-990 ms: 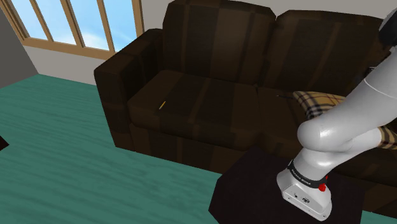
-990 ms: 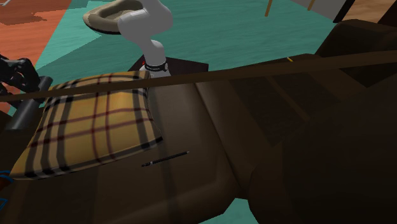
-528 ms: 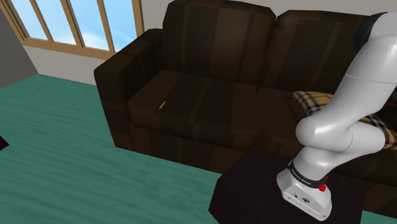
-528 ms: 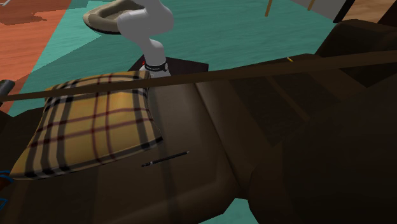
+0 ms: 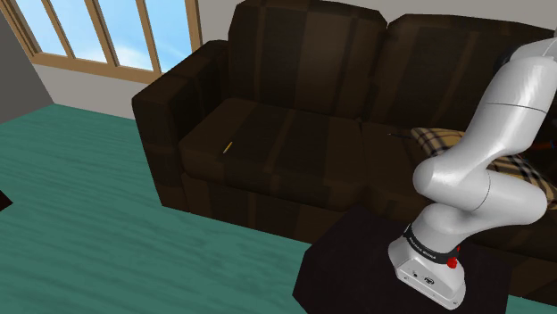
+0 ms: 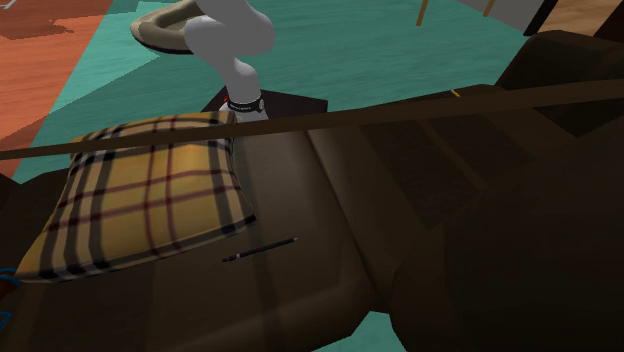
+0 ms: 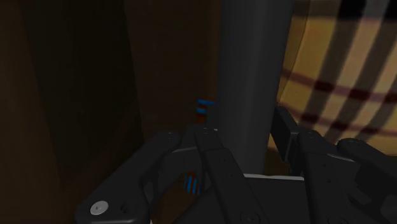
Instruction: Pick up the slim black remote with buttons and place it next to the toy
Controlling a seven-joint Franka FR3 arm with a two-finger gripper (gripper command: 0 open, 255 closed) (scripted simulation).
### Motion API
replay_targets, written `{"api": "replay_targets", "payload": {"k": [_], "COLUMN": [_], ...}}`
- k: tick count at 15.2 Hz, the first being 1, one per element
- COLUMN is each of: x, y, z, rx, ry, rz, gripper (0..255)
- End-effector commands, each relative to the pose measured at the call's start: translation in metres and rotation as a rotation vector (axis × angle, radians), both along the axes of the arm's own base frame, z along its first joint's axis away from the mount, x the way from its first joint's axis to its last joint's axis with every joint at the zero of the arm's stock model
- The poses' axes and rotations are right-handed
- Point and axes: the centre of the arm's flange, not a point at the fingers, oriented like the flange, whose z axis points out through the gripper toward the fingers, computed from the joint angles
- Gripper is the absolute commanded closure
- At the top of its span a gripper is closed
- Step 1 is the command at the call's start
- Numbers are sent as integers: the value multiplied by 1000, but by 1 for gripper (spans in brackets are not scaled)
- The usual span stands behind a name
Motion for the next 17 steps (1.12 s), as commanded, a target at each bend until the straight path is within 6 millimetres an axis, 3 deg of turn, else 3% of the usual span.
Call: {"api": "replay_targets", "payload": {"k": [1, 17], "x": [-2, -2], "y": [-1, -1], "z": [-10, -94], "rx": [0, 0], "ry": [-1, -1], "rz": [1, 1], "gripper": [255, 255]}}
